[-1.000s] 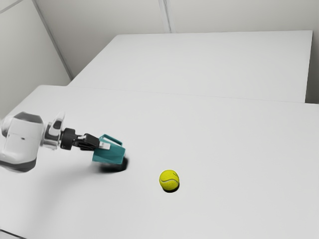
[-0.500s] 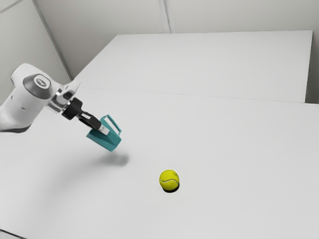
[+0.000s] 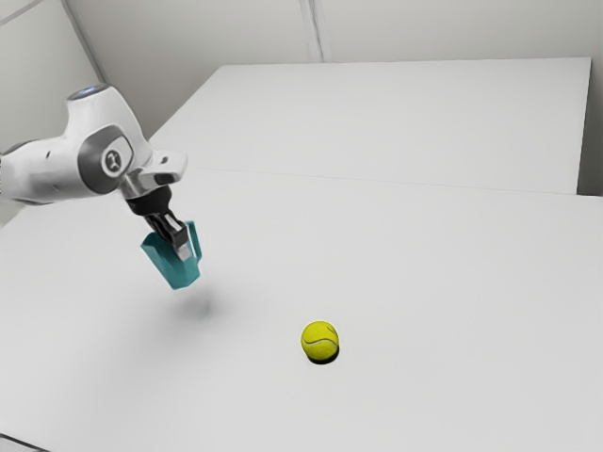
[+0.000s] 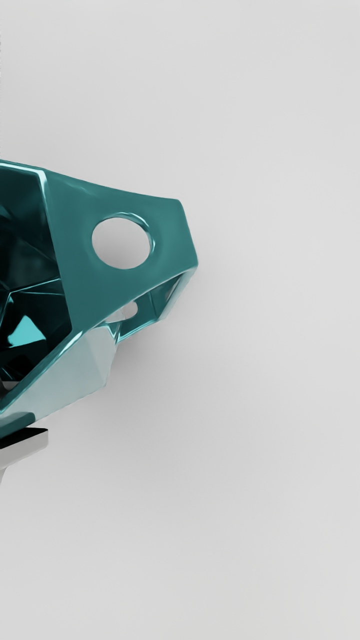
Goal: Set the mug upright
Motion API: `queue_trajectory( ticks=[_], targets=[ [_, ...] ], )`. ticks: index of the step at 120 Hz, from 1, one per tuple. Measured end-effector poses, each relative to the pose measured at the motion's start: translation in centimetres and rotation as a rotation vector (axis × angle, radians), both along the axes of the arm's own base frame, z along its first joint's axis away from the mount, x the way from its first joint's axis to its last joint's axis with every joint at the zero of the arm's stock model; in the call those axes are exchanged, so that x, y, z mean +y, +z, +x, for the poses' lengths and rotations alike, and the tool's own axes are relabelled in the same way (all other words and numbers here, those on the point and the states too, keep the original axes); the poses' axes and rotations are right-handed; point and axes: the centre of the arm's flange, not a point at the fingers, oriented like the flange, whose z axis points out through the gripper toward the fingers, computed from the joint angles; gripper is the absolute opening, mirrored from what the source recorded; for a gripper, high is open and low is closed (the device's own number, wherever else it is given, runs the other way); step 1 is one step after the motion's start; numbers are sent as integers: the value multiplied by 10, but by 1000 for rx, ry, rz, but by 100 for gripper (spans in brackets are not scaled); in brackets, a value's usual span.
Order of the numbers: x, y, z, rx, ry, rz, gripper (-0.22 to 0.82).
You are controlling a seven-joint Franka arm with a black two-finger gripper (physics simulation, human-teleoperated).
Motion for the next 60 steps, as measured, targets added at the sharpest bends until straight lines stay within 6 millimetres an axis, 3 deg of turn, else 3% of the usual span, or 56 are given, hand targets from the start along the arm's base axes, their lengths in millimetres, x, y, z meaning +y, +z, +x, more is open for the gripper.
queue_trajectory(
  ticks=[23, 44, 60],
  targets=[
    [-22, 1, -1, -21, 39, 105, -18],
    [-34, -20, -12, -32, 104, 143, -18],
    [-43, -23, -12, -68, 147, 167, -18]
  ],
)
